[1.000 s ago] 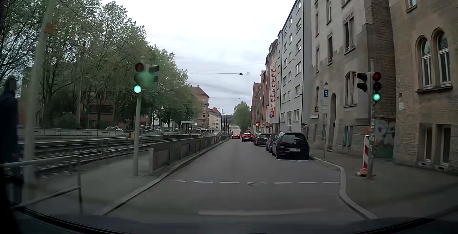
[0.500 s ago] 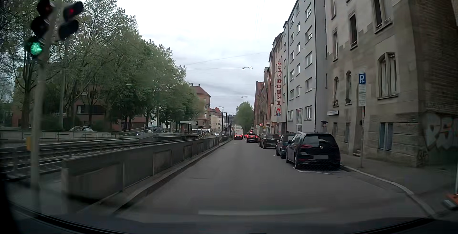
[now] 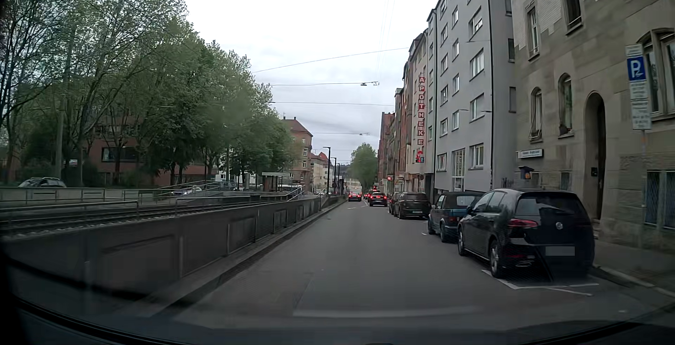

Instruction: Follow the waypoints while adhering to traffic rules and regulations

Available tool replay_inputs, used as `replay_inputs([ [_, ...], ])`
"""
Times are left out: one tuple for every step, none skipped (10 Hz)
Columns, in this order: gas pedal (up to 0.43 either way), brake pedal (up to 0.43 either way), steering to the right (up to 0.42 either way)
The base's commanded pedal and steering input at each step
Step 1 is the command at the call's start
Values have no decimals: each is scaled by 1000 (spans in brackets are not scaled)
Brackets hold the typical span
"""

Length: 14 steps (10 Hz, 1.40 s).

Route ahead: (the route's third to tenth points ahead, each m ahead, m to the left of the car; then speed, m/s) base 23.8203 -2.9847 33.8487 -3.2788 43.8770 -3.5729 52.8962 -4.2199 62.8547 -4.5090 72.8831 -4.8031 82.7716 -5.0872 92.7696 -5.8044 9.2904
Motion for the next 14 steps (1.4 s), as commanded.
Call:
replay_inputs([
  [39,0,-3],
  [28,0,-3],
  [20,0,-3],
  [0,0,-2],
  [0,0,0],
  [0,0,0],
  [0,0,1],
  [0,0,1],
  [0,0,2],
  [0,0,2],
  [0,0,3],
  [0,0,5],
  [0,0,9],
  [0,0,10],
])
